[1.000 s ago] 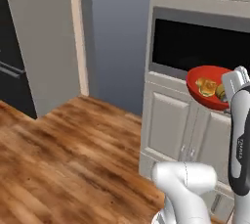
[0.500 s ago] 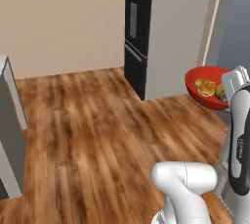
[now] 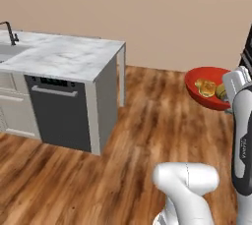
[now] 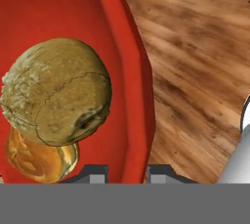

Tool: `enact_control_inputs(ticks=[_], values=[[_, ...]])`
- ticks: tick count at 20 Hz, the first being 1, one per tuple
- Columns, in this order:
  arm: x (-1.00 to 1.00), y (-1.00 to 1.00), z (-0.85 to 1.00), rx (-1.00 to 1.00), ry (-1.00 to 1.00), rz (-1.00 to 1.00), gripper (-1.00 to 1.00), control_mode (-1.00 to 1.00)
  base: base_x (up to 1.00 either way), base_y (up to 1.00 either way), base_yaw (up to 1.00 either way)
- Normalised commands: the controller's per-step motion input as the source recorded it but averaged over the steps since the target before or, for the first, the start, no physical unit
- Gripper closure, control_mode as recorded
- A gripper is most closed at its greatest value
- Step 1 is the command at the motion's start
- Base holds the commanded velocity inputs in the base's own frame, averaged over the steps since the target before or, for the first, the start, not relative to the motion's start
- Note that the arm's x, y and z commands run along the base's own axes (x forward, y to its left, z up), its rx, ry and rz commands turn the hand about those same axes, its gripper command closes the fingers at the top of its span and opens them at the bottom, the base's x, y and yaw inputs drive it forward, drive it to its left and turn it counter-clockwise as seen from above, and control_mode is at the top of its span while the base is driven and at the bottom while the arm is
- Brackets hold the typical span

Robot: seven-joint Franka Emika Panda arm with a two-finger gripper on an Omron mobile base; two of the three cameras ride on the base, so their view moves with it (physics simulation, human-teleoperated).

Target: Pick up the heated bread from the toaster oven and place it in the bowl. Then move the bread bowl to the dining counter.

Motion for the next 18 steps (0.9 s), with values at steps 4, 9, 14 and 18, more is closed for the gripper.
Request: enact_control_inputs(ticks=[4,9,14,18], values=[[0.0,0.0,0.0,0.0,0.0,0.0,1.0,1.0,0.97,0.35,0.47],[0.0,0.0,0.0,0.0,0.0,0.0,1.0,1.0,1.0,0.01,0.2],[0.0,0.0,0.0,0.0,0.0,0.0,1.0,1.0,1.0,-0.25,0.29],[0.0,0.0,0.0,0.0,0.0,0.0,1.0,1.0,1.0,-0.36,0.33]])
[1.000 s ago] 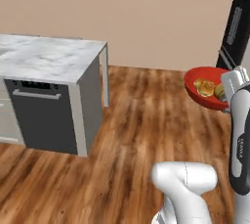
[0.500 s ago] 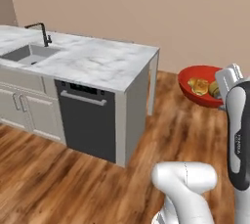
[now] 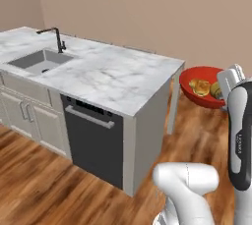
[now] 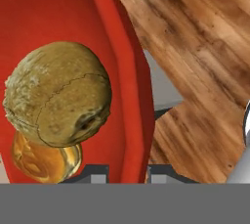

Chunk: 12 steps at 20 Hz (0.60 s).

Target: Pick up the heated bread from the toaster oven and place it in the bowl. Then move the bread bowl to the dining counter.

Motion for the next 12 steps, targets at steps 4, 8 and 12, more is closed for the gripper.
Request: enact_control_inputs(ticks=[4,8,12], values=[[0.0,0.0,0.0,0.0,0.0,0.0,1.0,1.0,1.0,-0.56,0.41],[0.0,0.0,0.0,0.0,0.0,0.0,1.0,1.0,1.0,-0.53,0.41],[0.0,0.0,0.0,0.0,0.0,0.0,1.0,1.0,1.0,-0.58,0.42]])
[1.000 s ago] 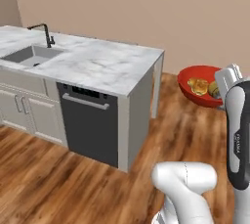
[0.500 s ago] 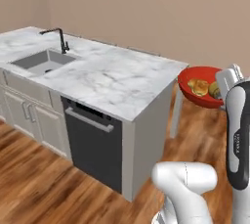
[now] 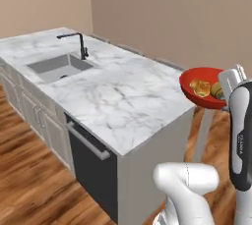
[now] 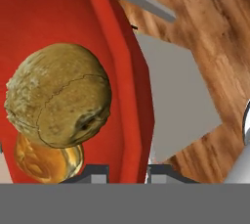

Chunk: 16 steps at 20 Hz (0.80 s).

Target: Pick up the heated bread from the toaster oven and place it in the bowl. Then move the bread bowl to the dining counter.

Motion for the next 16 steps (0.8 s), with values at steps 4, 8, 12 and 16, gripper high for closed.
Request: enact_control_inputs(ticks=[4,8,12,16], values=[[0.0,0.0,0.0,0.0,0.0,0.0,1.0,1.0,0.99,-0.72,0.49],[0.0,0.0,0.0,0.0,0.0,0.0,1.0,1.0,0.8,-0.79,0.55],[0.13,-0.1,-0.01,0.0,0.0,0.13,1.0,-1.0,0.55,-0.5,0.4],[0.71,0.05,0.0,-0.08,0.15,0.41,1.0,-1.0,0.0,0.0,0.0]])
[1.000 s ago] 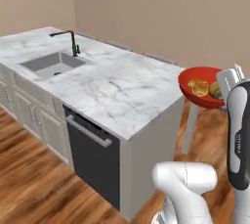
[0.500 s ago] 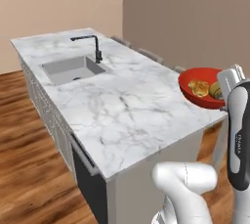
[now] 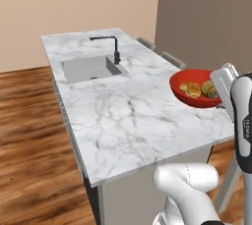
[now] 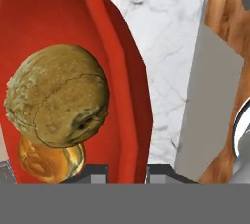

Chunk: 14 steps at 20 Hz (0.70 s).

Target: Pick up the heated bread from the toaster oven and place it in the bowl. Then move the bread bowl to the dining counter.

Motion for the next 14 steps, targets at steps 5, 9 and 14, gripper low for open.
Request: enact_control_inputs(ticks=[5,9,14], values=[[1.0,0.7,-0.09,-0.17,0.36,0.25,1.0,-1.0,0.0,0.0,0.0],[0.93,0.76,-0.37,-0.07,0.22,0.22,1.0,-1.0,0.0,0.0,0.0],[0.5,0.42,-0.62,0.0,0.01,0.21,1.0,-1.0,0.0,0.0,0.0]])
